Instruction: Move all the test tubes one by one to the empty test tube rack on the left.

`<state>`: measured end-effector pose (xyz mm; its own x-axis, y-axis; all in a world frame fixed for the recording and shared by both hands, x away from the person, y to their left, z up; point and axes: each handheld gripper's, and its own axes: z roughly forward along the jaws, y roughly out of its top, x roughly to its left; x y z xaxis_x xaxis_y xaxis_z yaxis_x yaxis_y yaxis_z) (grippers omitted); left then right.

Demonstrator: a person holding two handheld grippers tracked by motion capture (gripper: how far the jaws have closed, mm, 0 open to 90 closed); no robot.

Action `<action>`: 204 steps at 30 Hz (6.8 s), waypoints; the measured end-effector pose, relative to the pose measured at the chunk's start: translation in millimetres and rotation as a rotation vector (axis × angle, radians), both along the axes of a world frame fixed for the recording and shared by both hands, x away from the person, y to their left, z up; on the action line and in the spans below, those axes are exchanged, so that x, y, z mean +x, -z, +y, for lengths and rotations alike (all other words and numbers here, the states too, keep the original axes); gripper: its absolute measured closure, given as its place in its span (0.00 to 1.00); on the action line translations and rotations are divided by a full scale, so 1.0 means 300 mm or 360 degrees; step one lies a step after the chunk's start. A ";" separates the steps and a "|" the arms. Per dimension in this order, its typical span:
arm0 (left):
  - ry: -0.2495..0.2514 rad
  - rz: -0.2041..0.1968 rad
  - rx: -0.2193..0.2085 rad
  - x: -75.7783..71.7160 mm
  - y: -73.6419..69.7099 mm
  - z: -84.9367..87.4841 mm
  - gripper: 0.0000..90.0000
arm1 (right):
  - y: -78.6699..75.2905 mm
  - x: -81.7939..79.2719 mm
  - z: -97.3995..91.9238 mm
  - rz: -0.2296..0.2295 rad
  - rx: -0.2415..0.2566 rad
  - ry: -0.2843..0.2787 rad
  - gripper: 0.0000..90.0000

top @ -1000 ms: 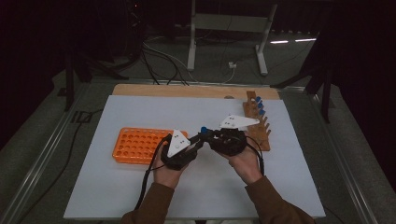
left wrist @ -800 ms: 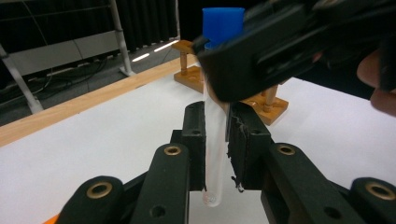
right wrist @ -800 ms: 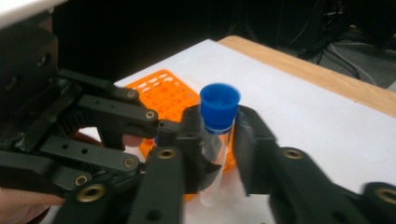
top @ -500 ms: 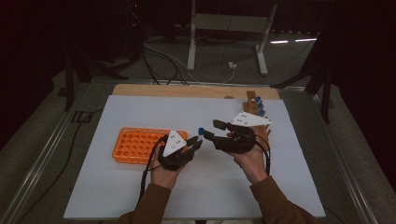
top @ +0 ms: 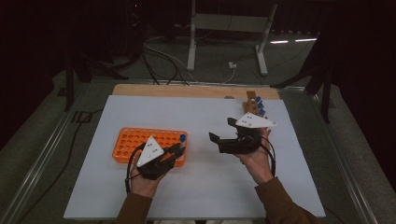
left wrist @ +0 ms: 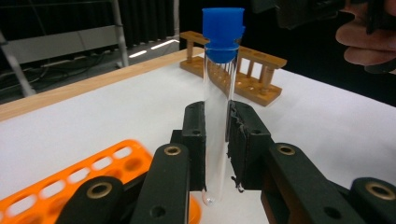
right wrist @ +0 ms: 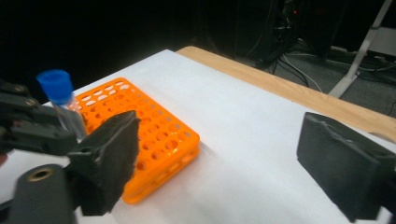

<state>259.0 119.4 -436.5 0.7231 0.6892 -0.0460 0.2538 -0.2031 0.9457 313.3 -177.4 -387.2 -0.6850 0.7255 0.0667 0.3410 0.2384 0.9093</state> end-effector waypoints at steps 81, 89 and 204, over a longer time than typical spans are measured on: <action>-0.0241 0.0115 0.0038 0.019 0.099 0.128 0.25 | 0.071 0.003 -0.158 0.0013 0.0031 0.0085 0.02; -0.0357 0.0118 0.0025 0.011 0.083 0.172 0.05 | 0.054 0.018 -0.180 0.0004 0.0020 0.0125 0.02; -0.0505 0.0072 -0.0046 -0.007 0.103 0.227 0.02 | 0.037 0.262 -0.419 -0.0039 -0.0153 0.0654 0.85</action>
